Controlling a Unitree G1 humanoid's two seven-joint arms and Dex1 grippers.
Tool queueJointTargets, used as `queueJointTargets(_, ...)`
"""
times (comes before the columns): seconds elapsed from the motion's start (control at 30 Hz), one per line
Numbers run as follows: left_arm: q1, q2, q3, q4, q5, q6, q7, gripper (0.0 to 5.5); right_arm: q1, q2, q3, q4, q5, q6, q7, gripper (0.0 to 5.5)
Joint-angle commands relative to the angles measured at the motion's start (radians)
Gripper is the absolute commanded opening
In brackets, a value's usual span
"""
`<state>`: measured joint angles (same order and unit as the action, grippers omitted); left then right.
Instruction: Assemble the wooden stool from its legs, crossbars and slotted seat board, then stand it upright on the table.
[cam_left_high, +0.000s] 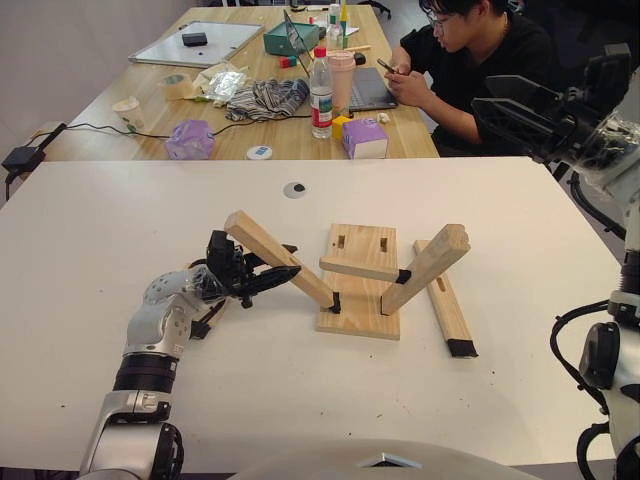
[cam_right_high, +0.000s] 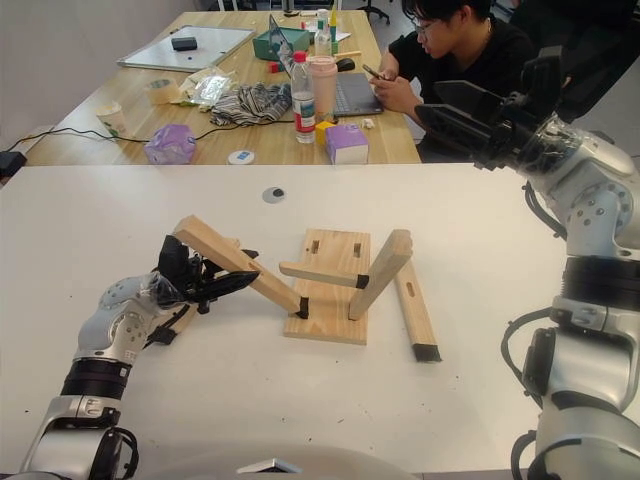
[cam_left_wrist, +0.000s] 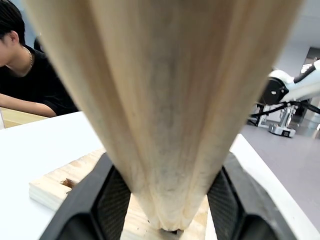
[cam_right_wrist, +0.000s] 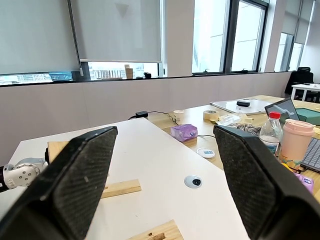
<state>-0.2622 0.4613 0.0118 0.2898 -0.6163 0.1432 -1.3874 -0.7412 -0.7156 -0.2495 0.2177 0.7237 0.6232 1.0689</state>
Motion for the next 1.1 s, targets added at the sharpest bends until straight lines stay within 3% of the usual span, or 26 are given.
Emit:
queueJointTargets(0.03, -0.051, 0.010, -0.038, 0.058, 0.084, -0.010, -0.001, 2.02, 0.025, 0.021, -0.005, -0.030, 0.004, -0.004, -0.005, 3.54)
queueJointTargets(0.67, -0.236, 0.155, -0.187, 0.253, 0.264, -0.165, -0.212, 2.02, 0.104, 0.056, 0.001, -0.133, 0.027, 0.022, -0.046, 3.54)
queueJointTargets(1.1, -0.302, 0.178, -0.306, 0.313, 0.309, -0.114, -0.223, 2.02, 0.211, 0.071, 0.001, -0.207, 0.040, 0.005, -0.076, 3.54)
